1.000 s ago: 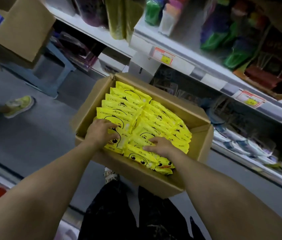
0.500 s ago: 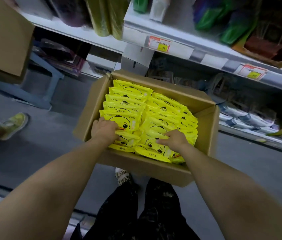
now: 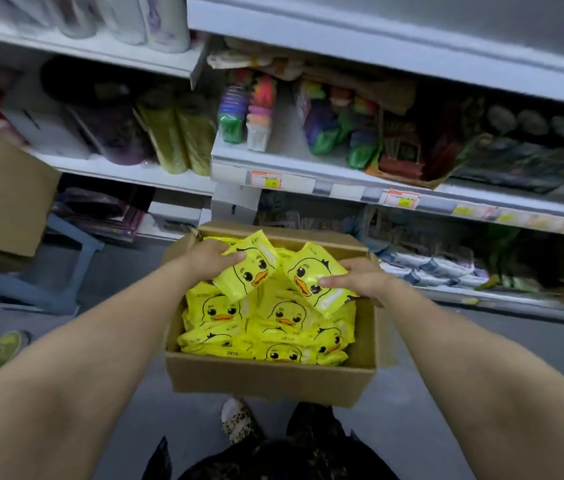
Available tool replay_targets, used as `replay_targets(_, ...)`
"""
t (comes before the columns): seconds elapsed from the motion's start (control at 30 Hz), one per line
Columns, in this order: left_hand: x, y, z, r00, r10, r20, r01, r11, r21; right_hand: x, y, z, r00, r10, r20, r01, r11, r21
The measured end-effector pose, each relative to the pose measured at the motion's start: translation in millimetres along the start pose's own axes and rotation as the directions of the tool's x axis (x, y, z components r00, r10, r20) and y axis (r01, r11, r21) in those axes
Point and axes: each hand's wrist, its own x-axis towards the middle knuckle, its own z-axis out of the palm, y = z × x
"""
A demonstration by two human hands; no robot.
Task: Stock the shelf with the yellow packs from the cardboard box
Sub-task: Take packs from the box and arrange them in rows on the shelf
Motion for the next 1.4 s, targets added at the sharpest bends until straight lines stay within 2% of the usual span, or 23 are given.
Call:
replay_targets(0.1,-11,35,-27,0.996,0.091,-0.009,-0.091,0.976,-0.197,-25,-25,-32,0.997,-0.076,-0.026,0.076,0.997,0.010)
replay_targets(0.3,-35,107,-79,0.970,0.233,-0.068,-0.242,0.907,-0.344,-75,-74,-96,0.962,-0.233,-0.145,0.236,0.972,0.009)
replay_targets(0.43,-50,153,-107,0.948,0.302,-0.097,-0.317,0.880,-0.353,-95,-98,-132,0.908,-0.320,-0.270,0.348,0.936,0.060)
replay_targets(0.67,-67,225,-167,0.879,0.418,-0.230,-0.477,0.796,-0.373,-133,-140,-210,0.823,-0.459,-0.336,0.512,0.855,0.084)
replay_targets(0.83,-59,264,-206,0.847,0.400,-0.351,-0.511,0.797,-0.323,-132,-171,-256,0.779,-0.528,-0.338,0.585,0.806,0.089)
replay_targets(1.0,-38,291,-236,0.819,0.366,-0.441,-0.507,0.822,-0.259,-106,-204,-303,0.768,-0.564,-0.304,0.609,0.790,0.071)
replay_targets(1.13,-12,311,-256,0.793,0.333,-0.510,-0.497,0.837,-0.226,-81,-229,-335,0.728,-0.601,-0.331,0.618,0.784,-0.062)
replay_targets(1.23,12,320,-267,0.797,0.343,-0.498,-0.478,0.861,-0.173,-66,-249,-349,0.689,-0.648,-0.325,0.629,0.757,-0.174)
replay_targets(1.4,47,322,-289,0.790,0.438,-0.429,-0.425,0.895,0.132,-44,-274,-352,0.689,-0.672,-0.271,0.609,0.740,-0.286)
